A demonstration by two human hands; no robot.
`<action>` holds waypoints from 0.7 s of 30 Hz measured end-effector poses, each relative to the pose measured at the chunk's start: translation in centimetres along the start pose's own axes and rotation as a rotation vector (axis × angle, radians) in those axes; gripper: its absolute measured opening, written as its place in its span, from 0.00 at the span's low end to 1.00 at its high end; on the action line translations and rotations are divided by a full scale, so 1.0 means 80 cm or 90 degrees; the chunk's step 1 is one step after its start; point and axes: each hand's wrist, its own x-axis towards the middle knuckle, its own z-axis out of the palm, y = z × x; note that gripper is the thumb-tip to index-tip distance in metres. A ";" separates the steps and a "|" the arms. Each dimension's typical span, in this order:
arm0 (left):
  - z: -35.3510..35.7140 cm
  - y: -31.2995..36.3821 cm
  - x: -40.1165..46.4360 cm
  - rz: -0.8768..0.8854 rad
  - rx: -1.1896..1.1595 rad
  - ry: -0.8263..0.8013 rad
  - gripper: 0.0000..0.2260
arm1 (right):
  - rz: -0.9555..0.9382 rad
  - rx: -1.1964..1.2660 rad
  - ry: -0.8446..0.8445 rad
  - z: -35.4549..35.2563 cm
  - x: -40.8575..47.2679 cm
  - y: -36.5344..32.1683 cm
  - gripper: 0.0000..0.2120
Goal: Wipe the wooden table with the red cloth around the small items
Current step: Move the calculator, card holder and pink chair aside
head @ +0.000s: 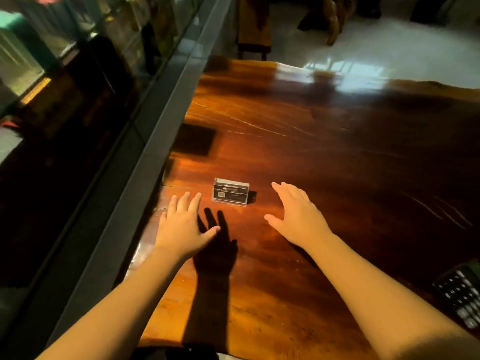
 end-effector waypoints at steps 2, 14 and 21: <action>0.005 -0.026 0.002 -0.014 0.011 -0.022 0.48 | -0.024 -0.014 -0.008 0.011 0.019 -0.021 0.39; 0.031 -0.073 0.025 0.010 0.000 -0.084 0.44 | -0.117 -0.130 -0.045 0.077 0.108 -0.101 0.40; 0.035 -0.084 0.021 0.008 -0.011 -0.080 0.43 | -0.107 -0.212 -0.017 0.103 0.132 -0.119 0.37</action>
